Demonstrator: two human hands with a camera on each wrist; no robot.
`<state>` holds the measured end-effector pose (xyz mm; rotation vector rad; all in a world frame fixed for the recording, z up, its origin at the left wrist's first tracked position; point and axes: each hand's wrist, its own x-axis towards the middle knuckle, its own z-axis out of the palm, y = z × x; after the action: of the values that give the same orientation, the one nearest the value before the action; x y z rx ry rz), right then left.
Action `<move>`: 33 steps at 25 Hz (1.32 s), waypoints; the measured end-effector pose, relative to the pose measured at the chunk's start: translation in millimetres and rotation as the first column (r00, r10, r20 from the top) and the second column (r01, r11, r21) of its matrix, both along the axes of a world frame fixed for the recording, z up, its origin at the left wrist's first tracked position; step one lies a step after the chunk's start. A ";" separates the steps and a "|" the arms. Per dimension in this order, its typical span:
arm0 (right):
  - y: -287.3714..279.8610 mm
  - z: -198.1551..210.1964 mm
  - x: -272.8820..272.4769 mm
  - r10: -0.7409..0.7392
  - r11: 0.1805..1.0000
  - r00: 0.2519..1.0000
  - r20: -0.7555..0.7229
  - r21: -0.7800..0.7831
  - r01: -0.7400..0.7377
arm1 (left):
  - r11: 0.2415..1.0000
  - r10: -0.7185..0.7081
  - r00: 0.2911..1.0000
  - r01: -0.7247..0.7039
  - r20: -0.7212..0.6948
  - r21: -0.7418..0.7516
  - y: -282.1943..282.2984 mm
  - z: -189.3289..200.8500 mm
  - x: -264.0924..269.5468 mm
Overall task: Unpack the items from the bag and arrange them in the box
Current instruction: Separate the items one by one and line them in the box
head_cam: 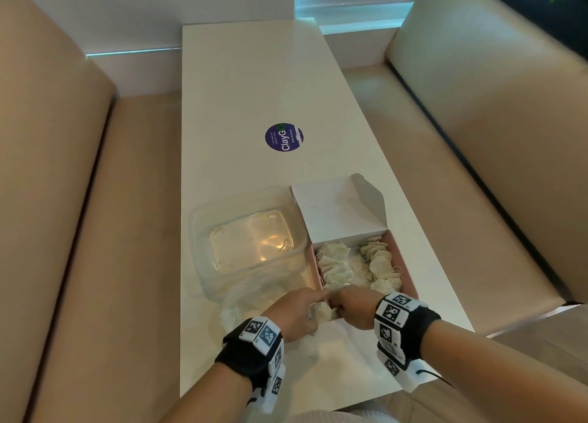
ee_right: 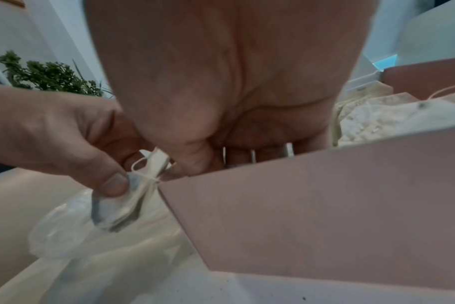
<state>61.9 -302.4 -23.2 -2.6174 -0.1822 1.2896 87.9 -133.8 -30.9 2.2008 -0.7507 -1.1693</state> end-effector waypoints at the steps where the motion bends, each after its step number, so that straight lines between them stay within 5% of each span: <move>1: -1.1 0.3 0.6 -0.015 1.000 1.000 -0.003 0.007 0.015 | 1.000 0.002 1.000 -0.002 -0.002 0.003 0.4 -0.8 0.2; 9: -20.9 18.5 -0.2 -0.145 0.984 0.986 0.088 0.114 0.134 | 0.997 0.076 0.996 -0.077 -0.050 -0.032 3.5 -0.1 1.2; 12: -36.5 23.7 6.7 -0.406 0.911 0.858 0.315 0.209 0.354 | 0.994 0.097 0.993 -0.100 -0.067 -0.038 5.9 0.0 1.4; 14: -36.6 12.4 12.6 -0.510 0.852 0.816 0.273 0.292 0.435 | 0.995 0.090 0.994 -0.093 -0.066 -0.033 5.4 -0.6 1.0; 19: -8.2 -5.1 15.9 -0.439 0.878 0.894 0.088 0.252 0.407 | 0.994 0.098 0.993 -0.100 -0.067 -0.036 4.0 -3.3 1.7; 20: -8.4 -4.5 17.0 -0.501 0.844 0.856 0.127 0.290 0.451 | 0.994 0.098 0.993 -0.101 -0.067 -0.036 4.1 -3.8 1.7; 22: -11.1 -5.9 18.6 -0.720 0.682 0.656 0.225 0.400 0.612 | 0.994 0.104 0.992 -0.107 -0.074 -0.037 4.9 -5.4 0.7; 24: -12.9 -6.2 24.7 -0.882 0.466 0.434 0.184 0.482 0.742 | 0.993 0.109 0.991 -0.112 -0.079 -0.037 5.2 -7.4 0.1; 25: -10.9 -3.6 28.8 -0.918 0.386 0.383 0.108 0.471 0.793 | 0.993 0.112 0.990 -0.116 -0.080 -0.037 4.9 -7.3 0.2; 27: -7.5 -9.8 39.9 -0.939 0.312 0.343 -0.002 0.412 0.856 | 0.992 0.118 0.990 -0.121 -0.081 -0.033 4.6 -7.1 0.2; 31: -10.0 -33.3 49.8 -0.904 0.319 0.406 -0.132 0.424 0.848 | 0.992 0.124 0.988 -0.126 -0.090 -0.021 5.0 -4.5 0.5; 33: -8.8 -18.5 47.4 -0.906 0.253 0.378 -0.190 0.471 0.845 | 0.990 0.134 0.986 -0.138 -0.099 -0.033 5.7 0.2 -0.5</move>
<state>109.3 -311.1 -41.7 -1.7376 0.7698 0.5119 87.5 -128.2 -30.6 2.1108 -0.5703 -1.1722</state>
